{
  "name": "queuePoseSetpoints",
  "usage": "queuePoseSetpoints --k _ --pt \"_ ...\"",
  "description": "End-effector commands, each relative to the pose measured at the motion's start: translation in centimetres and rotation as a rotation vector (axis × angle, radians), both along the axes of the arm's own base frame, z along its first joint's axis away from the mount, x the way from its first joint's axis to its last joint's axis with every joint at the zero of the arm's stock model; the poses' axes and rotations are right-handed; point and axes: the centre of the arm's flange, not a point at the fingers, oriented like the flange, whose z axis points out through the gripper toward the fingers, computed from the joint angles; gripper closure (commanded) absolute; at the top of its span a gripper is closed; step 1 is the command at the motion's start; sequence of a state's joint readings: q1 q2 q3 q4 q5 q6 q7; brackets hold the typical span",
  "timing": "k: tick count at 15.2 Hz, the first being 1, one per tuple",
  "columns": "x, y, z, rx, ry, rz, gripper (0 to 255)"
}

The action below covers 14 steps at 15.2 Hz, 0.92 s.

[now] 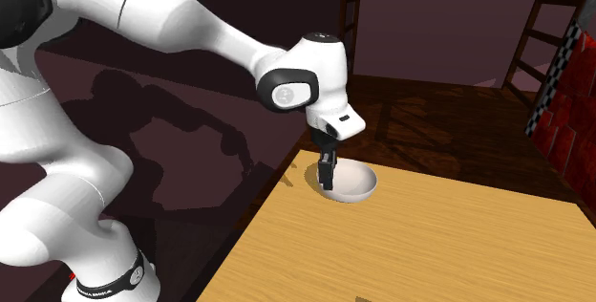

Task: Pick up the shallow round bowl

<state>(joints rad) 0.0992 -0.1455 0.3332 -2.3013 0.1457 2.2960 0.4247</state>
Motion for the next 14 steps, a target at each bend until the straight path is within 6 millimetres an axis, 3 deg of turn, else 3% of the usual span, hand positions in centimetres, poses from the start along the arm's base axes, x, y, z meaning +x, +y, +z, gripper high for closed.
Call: queuePoseSetpoints --k 1,6,14 --pt "1.2 1.9 -1.9 0.004 0.008 0.000 0" --pt "3.7 6.0 -6.2 0.011 0.028 0.002 0" --pt "3.7 6.0 -10.2 0.011 0.028 0.002 0"
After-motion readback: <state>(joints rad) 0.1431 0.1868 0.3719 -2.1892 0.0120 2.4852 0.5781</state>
